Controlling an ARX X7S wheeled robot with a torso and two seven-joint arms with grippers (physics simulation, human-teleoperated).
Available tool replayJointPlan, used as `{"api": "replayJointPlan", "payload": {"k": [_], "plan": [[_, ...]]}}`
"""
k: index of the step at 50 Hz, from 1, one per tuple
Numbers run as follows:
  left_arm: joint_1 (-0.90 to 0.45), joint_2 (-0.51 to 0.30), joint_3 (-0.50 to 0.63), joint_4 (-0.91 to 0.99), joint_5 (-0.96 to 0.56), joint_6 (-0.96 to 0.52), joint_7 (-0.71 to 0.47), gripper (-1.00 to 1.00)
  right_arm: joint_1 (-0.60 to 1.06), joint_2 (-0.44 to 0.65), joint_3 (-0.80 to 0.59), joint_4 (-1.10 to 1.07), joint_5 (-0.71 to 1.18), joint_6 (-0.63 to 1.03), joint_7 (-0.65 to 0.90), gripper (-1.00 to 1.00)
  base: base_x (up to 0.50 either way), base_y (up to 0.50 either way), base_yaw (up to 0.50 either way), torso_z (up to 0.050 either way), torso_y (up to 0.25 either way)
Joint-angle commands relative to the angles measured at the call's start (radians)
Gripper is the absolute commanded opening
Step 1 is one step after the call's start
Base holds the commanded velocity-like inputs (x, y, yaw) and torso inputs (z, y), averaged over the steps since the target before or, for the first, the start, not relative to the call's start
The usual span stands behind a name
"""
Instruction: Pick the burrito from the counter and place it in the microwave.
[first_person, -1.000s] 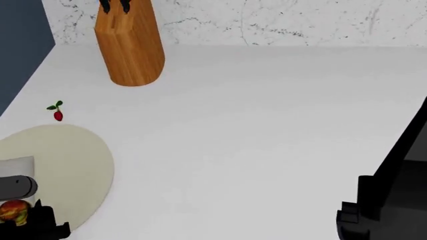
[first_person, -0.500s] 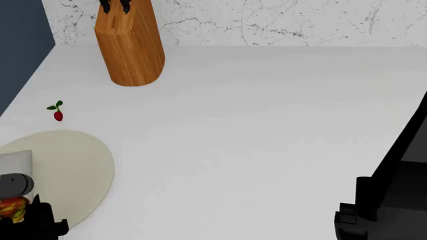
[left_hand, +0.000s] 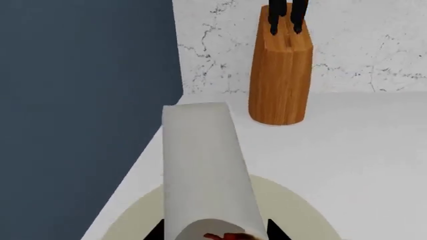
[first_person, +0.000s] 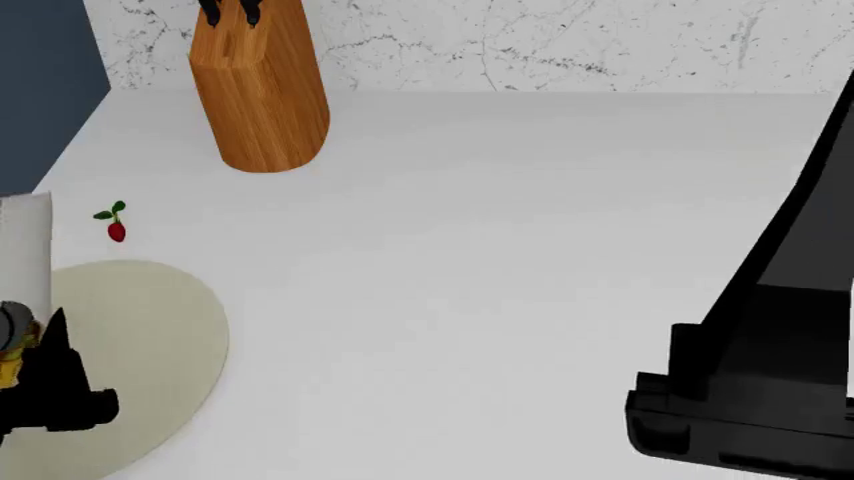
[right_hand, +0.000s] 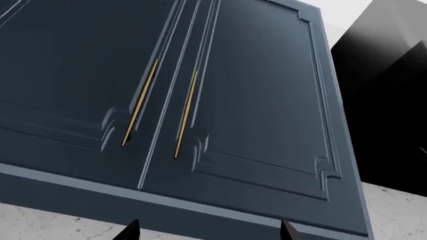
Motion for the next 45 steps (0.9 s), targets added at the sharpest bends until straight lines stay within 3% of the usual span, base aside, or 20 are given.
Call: {"api": "replayJointPlan", "payload": {"k": [1,7,22,45], "plan": [[-0.081,-0.044,0.019,0.067,0.012,0.023,0.059,-1.0,0.545,-0.09,-0.538,-0.005,-0.004,-0.006,0.066,1.0,0.0,0.0,0.0,0.0,0.0],[-0.124,-0.045,-0.001,0.092,-0.033,-0.001,0.071,-1.0,0.545,-0.09,-0.559,-0.005,-0.022,-0.013,0.076,1.0,0.0,0.0,0.0,0.0,0.0],[-0.523,-0.008,-0.056,0.079,-0.185,-0.185,0.038,-1.0,0.545,-0.055,-0.536,-0.005,-0.019,-0.013,0.038,1.0,0.0,0.0,0.0,0.0,0.0],[-0.818,0.021,-0.013,0.008,-0.218,-0.221,0.028,-1.0,0.544,-0.011,-0.506,-0.005,-0.015,-0.02,-0.006,1.0,0.0,0.0,0.0,0.0,0.0]]}}
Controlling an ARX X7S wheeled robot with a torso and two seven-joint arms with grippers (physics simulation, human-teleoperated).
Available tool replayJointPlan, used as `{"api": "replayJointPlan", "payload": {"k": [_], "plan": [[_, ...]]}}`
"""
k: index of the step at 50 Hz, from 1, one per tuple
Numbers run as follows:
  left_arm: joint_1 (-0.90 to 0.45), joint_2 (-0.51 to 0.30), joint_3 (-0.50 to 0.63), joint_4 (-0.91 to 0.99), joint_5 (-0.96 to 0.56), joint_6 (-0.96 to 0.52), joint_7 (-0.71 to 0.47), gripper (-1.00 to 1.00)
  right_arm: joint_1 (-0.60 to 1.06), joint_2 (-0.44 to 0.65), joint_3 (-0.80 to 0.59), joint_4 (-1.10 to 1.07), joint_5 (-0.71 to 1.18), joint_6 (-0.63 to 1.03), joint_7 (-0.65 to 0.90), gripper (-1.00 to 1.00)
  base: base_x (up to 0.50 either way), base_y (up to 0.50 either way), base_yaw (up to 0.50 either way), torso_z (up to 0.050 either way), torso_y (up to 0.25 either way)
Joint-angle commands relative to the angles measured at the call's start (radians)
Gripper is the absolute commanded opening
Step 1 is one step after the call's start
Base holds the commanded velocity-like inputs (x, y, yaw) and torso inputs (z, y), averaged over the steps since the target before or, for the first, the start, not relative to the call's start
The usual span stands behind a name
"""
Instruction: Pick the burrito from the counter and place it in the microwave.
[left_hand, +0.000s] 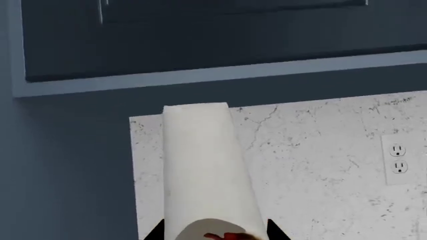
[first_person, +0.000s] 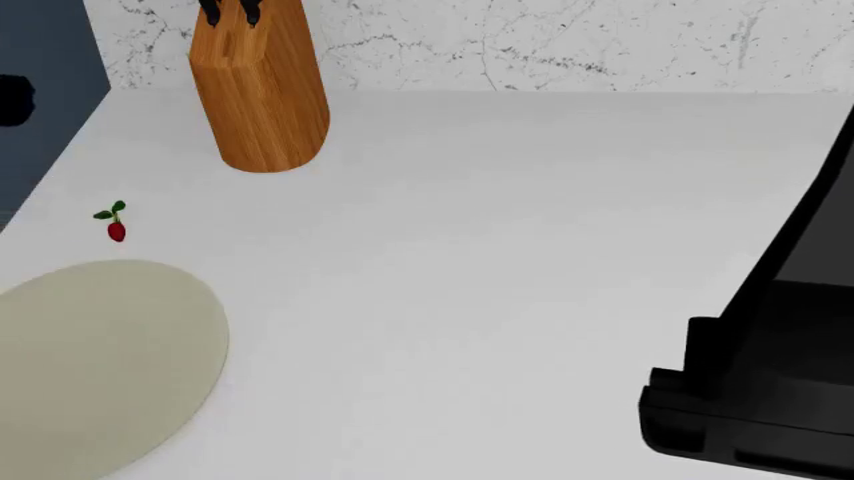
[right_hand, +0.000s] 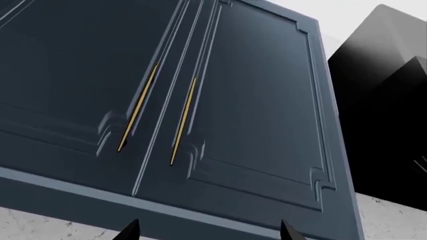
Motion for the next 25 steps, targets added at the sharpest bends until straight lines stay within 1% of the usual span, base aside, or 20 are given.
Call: {"api": "replayJointPlan", "payload": {"k": [1,6,9,15,22,25], "plan": [[-0.147,0.034,-0.008,-0.057,-0.011,-0.016,0.011,-1.0,0.001,-0.005,0.037,-0.005,-0.008,-0.003,-0.036,1.0,0.0,0.0,0.0,0.0,0.0],[-0.174,0.035,-0.004,-0.078,-0.011,-0.014,0.014,-1.0,0.001,-0.011,0.024,-0.005,-0.017,-0.004,-0.027,1.0,0.0,0.0,0.0,0.0,0.0],[-0.207,0.046,-0.011,-0.094,-0.025,-0.027,0.009,-1.0,0.001,-0.017,0.017,-0.005,-0.021,-0.007,-0.018,1.0,0.0,0.0,0.0,0.0,0.0],[-0.286,0.056,0.021,-0.175,-0.001,-0.007,0.024,-1.0,0.001,-0.031,0.002,-0.005,-0.028,-0.011,-0.001,1.0,0.0,0.0,0.0,0.0,0.0],[-0.404,0.068,0.094,-0.321,0.058,0.048,0.072,-1.0,0.001,-0.042,0.004,-0.005,-0.025,-0.012,0.006,1.0,0.0,0.0,0.0,0.0,0.0],[-0.462,0.072,0.145,-0.398,0.096,0.087,0.107,-1.0,0.001,-0.047,0.0,-0.005,-0.029,-0.013,0.011,1.0,0.0,0.0,0.0,0.0,0.003]]}}
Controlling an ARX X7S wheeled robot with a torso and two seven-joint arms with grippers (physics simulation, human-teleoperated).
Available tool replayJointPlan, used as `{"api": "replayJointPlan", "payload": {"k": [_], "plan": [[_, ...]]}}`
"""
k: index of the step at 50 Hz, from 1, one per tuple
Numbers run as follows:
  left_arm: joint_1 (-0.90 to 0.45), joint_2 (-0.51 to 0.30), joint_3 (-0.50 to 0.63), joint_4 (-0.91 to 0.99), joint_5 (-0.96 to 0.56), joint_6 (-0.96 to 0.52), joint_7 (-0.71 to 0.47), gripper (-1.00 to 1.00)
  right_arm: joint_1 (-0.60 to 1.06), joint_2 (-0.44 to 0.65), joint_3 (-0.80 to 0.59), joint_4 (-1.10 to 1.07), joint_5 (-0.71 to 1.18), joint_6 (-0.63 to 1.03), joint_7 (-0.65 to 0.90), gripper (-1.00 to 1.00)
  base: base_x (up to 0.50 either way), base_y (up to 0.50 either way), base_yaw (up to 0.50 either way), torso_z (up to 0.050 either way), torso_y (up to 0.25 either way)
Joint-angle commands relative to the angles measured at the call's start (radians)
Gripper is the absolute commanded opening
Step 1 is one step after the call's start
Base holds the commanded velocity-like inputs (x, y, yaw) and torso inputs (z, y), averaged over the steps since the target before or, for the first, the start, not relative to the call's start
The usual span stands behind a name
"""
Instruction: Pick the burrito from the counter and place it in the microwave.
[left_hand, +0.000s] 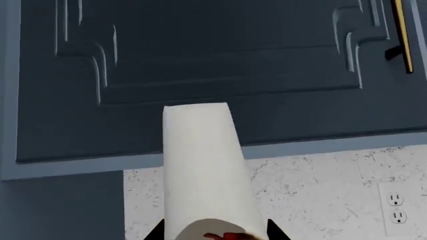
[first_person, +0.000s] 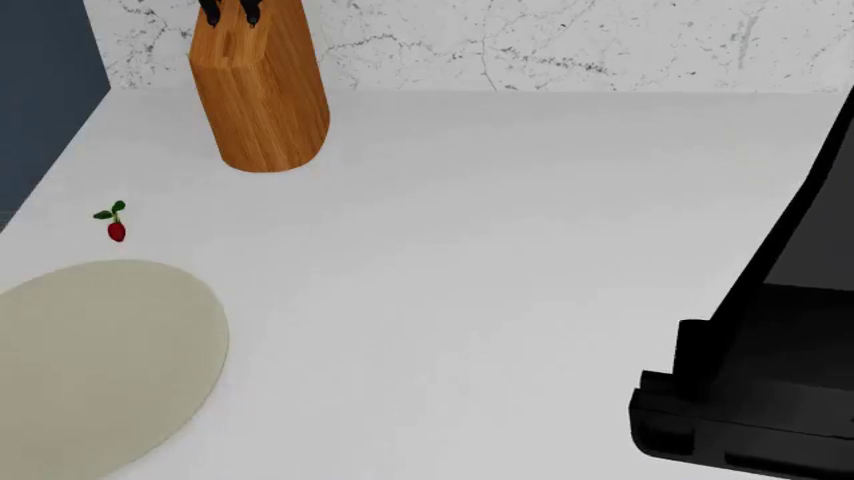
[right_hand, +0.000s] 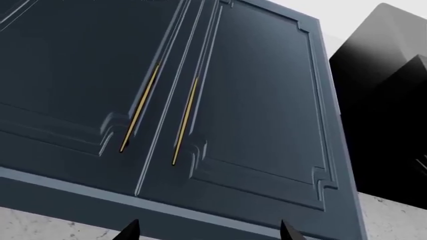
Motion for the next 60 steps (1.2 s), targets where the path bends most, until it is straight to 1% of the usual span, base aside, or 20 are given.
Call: {"api": "replayJointPlan", "payload": {"k": [1,5,14,18,20,26,31,39,50,53,57,59,60], "plan": [[-0.173,0.039,0.075,-0.205,0.077,0.08,0.086,-1.0,-0.001,-0.031,0.015,-0.005,-0.022,-0.006,-0.007,1.0,0.0,0.0,0.0,0.0,0.0],[-0.228,0.044,0.122,-0.296,0.119,0.129,0.126,-1.0,-0.001,-0.032,0.015,-0.005,-0.021,-0.006,-0.008,1.0,0.0,0.0,0.0,0.0,0.0],[-0.31,0.054,0.199,-0.414,0.177,0.2,0.186,-1.0,-0.001,-0.046,0.038,-0.005,0.0,0.0,-0.007,1.0,0.0,0.0,0.0,0.0,0.0],[-0.383,0.073,0.246,-0.505,0.214,0.245,0.227,-1.0,-0.001,-0.064,0.038,-0.005,0.002,0.0,0.006,1.0,0.0,0.0,0.0,0.0,0.0],[-0.398,0.077,0.256,-0.523,0.22,0.252,0.236,-1.0,-0.001,-0.064,0.037,-0.005,0.0,-0.003,0.008,1.0,0.0,0.0,0.0,0.0,0.0],[-0.501,0.112,0.296,-0.633,0.25,0.293,0.282,-1.0,-0.001,-0.061,0.02,-0.005,-0.015,-0.013,0.013,1.0,0.0,0.0,0.0,0.0,0.002],[-0.597,0.14,0.329,-0.759,0.29,0.349,0.322,-1.0,-0.001,-0.055,0.01,-0.005,-0.025,-0.019,0.011,1.0,0.0,0.0,0.0,0.0,0.0],[-0.775,0.201,0.377,-1.053,0.366,0.482,0.399,-1.0,-0.001,-0.056,0.009,-0.005,-0.026,-0.021,0.011,1.0,0.0,0.0,0.0,0.0,0.0],[-0.951,0.294,0.435,-1.37,0.438,0.661,0.497,-1.0,-0.001,-0.066,0.01,-0.005,-0.027,-0.026,0.018,1.0,0.0,0.0,0.0,0.0,0.001],[-0.995,0.323,0.429,-1.454,0.454,0.701,0.52,-1.0,-0.001,-0.059,0.017,-0.005,-0.025,-0.028,0.013,1.0,0.0,0.0,0.0,0.0,0.0],[-0.997,0.365,0.309,-1.452,0.605,0.69,0.572,-1.0,-0.001,-0.054,0.021,-0.005,-0.024,-0.03,0.008,1.0,0.0,0.0,0.0,0.0,0.0],[-0.997,0.367,0.29,-1.405,0.609,0.653,0.572,-1.0,-0.001,-0.044,0.028,-0.005,-0.023,-0.033,-0.002,1.0,0.0,0.0,0.0,0.0,0.0],[-0.997,0.367,0.3,-1.391,0.606,0.648,0.572,-1.0,-0.001,-0.04,0.027,-0.005,-0.025,-0.035,-0.005,1.0,0.0,0.0,0.0,0.0,0.0]]}}
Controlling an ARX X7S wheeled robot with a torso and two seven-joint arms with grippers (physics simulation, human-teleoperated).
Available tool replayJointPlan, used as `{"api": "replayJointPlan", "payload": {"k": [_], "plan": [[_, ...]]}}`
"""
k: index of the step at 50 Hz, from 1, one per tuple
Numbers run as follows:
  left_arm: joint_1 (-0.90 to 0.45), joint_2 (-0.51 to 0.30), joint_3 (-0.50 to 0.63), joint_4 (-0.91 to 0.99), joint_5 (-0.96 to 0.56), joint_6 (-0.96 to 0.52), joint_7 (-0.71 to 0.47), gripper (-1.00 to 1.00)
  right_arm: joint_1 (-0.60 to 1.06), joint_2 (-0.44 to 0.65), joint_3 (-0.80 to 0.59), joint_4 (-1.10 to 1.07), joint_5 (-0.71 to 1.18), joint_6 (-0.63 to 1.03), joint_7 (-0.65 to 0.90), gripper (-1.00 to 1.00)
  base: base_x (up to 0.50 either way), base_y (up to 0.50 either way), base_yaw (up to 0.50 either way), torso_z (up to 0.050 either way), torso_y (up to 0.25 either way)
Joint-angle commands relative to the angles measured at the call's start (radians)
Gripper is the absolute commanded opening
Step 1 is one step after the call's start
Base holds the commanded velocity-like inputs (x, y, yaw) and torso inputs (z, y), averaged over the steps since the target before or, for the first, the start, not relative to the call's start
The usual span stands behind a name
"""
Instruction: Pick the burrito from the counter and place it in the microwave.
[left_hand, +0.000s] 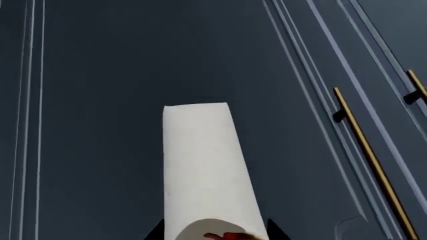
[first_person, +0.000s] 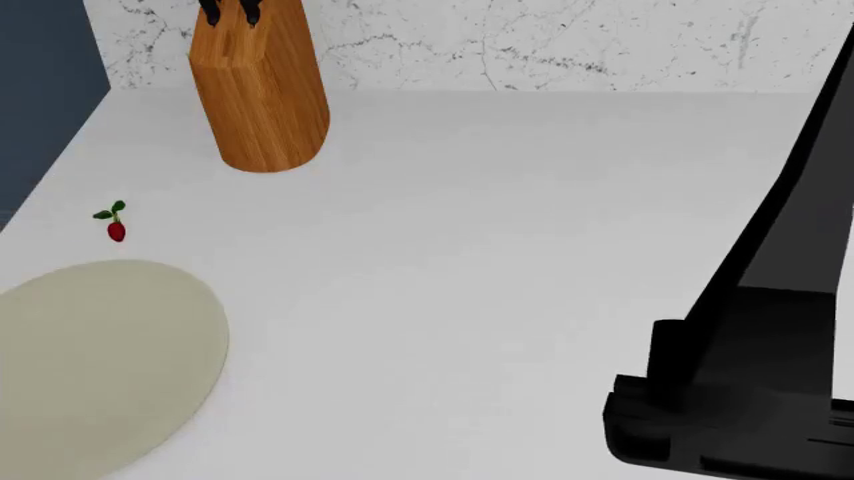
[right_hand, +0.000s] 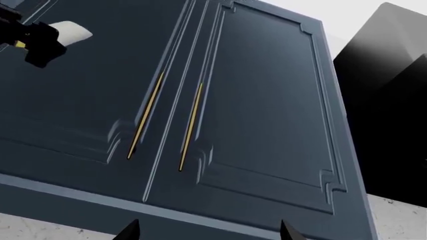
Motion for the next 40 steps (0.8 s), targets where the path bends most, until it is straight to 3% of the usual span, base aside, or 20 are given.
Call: {"api": "replayJointPlan", "payload": {"k": [1,8,40], "plan": [[-0.09,0.093,-0.092,-0.093,0.123,0.029,0.087,-1.0,-0.001,0.004,0.033,-0.005,-0.019,-0.011,-0.037,1.0,0.0,0.0,0.0,0.0,0.0],[-0.09,0.093,-0.066,-0.041,0.096,0.001,0.079,-1.0,-0.001,0.022,0.013,-0.005,-0.04,-0.026,-0.038,1.0,0.0,0.0,0.0,0.0,0.0],[-0.09,0.093,-0.137,0.183,0.166,-0.095,0.079,-1.0,-0.001,0.002,0.001,-0.005,-0.046,-0.029,-0.003,1.0,0.0,0.0,0.0,0.0,0.0]]}}
